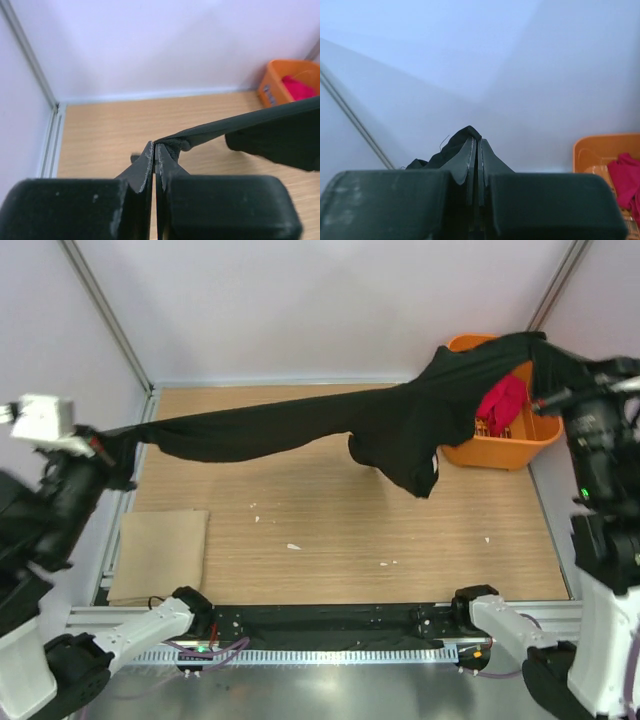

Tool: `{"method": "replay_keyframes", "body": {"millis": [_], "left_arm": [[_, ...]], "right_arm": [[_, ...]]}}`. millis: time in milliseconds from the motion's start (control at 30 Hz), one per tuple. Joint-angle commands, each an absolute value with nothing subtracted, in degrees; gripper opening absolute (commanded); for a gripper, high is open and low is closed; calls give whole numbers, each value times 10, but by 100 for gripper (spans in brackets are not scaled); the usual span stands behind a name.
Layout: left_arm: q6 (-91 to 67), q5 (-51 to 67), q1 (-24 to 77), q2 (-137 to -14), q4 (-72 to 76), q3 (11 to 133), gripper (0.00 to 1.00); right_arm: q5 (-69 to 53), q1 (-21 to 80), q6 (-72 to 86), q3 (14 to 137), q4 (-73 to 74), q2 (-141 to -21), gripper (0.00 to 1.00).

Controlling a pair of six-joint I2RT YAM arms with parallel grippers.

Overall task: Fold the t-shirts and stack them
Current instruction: Flatten the tshirt out

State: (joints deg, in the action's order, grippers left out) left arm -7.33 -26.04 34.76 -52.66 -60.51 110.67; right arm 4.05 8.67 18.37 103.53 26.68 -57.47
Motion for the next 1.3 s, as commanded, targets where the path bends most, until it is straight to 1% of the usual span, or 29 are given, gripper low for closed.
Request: {"method": "replay_keyframes", "body": {"millis": [0,33,167,267,333,467,500,533,600,633,667,700,733,800,833,867,900,933,967,1000,1033,1067,1100,1167,1200,1267], "left_arm": [[-17,-189,345,-483,-579,1167,0],[-14,-171,345,-479,-584,1178,0],[-12,-162,347,-442,-590,1190,0],[-18,-159,347,-443,-584,1177,0],[-19,-159,347,-456,-564,1145,0],[-17,-218,348,-489,-485,1060,0],[-9,-250,347,-499,-465,1006,0],[-3,-277,347,-508,-442,977,0],[45,-318,347,-524,-355,909,0],[60,-348,345,-552,-325,855,0],[73,-362,343,-568,-272,827,0],[81,-371,320,-592,-249,810,0],[81,-337,302,-635,-232,784,0],[75,-315,246,-691,-179,763,0],[67,-306,228,-718,-167,759,0],[67,-274,209,-789,-157,768,0],[67,-272,184,-822,-149,775,0],[70,-274,173,-864,-138,783,0],[74,-269,164,-937,-127,810,0],[78,-268,154,-982,-125,827,0],[81,-272,150,-1019,-122,844,0],[83,-274,147,-1056,-124,893,0],[87,-276,141,-1134,-130,916,0],[90,-280,135,-1199,-146,968,0],[91,-281,134,-1246,-149,1007,0],[96,-305,132,-1290,-167,1045,0]], "right_arm": [[18,85,173,1030,261,-507,1],[14,85,173,1033,270,-493,1],[7,85,186,1070,322,-449,1],[7,85,197,1080,333,-453,1],[7,85,200,1069,323,-461,1],[-32,85,193,976,237,-506,1],[-38,85,185,956,218,-518,1],[-56,86,184,937,198,-530,1],[-73,85,174,869,120,-573,1],[-81,84,172,847,91,-592,1],[-89,84,169,804,34,-612,1],[-96,84,165,788,9,-660,1],[-102,85,162,775,-16,-688,1],[-105,85,160,759,-69,-746,1],[-106,85,161,760,-84,-800,1],[-106,85,161,765,-117,-833,1],[-107,86,161,770,-133,-862,1],[-110,85,159,779,-148,-927,2],[-119,84,149,809,-154,-960,1],[-120,85,143,829,-156,-991,1],[-120,85,139,845,-156,-1055,2],[-119,85,139,872,-173,-1082,2],[-118,85,141,887,-180,-1112,2],[-118,85,139,941,-177,-1189,2],[-122,85,144,959,-177,-1210,4],[-130,85,148,1009,-168,-1269,7]]}}
